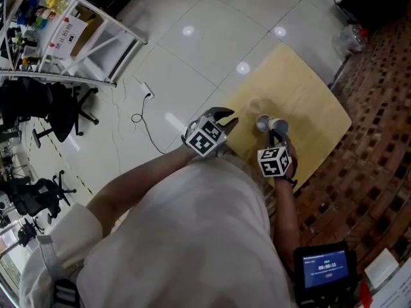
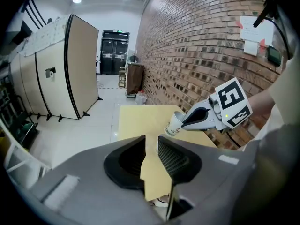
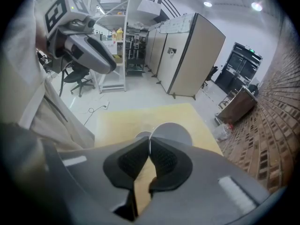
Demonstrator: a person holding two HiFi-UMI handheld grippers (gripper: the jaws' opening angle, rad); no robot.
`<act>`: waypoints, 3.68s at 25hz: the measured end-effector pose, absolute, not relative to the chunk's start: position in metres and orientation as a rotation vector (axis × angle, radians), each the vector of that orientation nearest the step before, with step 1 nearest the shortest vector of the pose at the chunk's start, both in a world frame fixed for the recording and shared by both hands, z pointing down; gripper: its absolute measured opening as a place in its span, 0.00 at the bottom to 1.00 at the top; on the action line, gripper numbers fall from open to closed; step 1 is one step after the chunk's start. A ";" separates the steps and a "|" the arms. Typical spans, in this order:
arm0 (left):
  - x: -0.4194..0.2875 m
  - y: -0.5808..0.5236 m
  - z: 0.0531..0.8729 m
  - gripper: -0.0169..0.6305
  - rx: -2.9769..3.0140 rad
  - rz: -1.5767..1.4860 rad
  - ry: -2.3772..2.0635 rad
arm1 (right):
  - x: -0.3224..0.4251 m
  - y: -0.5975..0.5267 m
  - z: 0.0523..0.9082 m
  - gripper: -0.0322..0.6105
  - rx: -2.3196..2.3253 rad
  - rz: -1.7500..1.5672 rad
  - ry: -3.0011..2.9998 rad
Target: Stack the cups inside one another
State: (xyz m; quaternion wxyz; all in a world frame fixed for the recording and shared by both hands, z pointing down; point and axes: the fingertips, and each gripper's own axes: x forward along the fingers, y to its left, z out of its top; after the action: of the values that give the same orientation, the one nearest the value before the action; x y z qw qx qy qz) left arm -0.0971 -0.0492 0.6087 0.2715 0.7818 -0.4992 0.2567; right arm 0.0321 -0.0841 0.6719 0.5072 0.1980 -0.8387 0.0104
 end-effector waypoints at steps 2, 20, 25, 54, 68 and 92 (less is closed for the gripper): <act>-0.099 -0.047 0.610 0.18 2.095 0.686 -1.348 | 0.028 -0.082 0.676 0.08 0.454 0.022 -2.017; -0.127 -0.038 0.612 0.18 2.015 0.660 -1.414 | 0.007 -0.064 0.723 0.08 0.267 0.002 -1.930; -0.130 -0.036 0.614 0.18 1.998 0.660 -1.426 | 0.009 -0.062 0.734 0.08 0.239 -0.003 -1.912; -0.149 -0.022 0.616 0.18 1.941 0.663 -1.464 | -0.001 -0.052 0.767 0.15 0.143 0.018 -1.872; -0.147 -0.026 0.620 0.18 1.951 0.654 -1.453 | 0.009 -0.051 0.763 0.11 0.217 -0.020 -1.870; -0.145 -0.039 0.611 0.18 2.028 0.659 -1.416 | 0.004 -0.055 0.759 0.14 0.286 0.013 -1.881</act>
State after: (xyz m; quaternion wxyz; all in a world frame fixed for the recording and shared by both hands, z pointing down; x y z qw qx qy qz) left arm -0.1447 -0.0387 0.6111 0.2867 0.7591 -0.5299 0.2467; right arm 0.0041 -0.0550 0.7587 0.5804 0.1225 -0.8050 0.0057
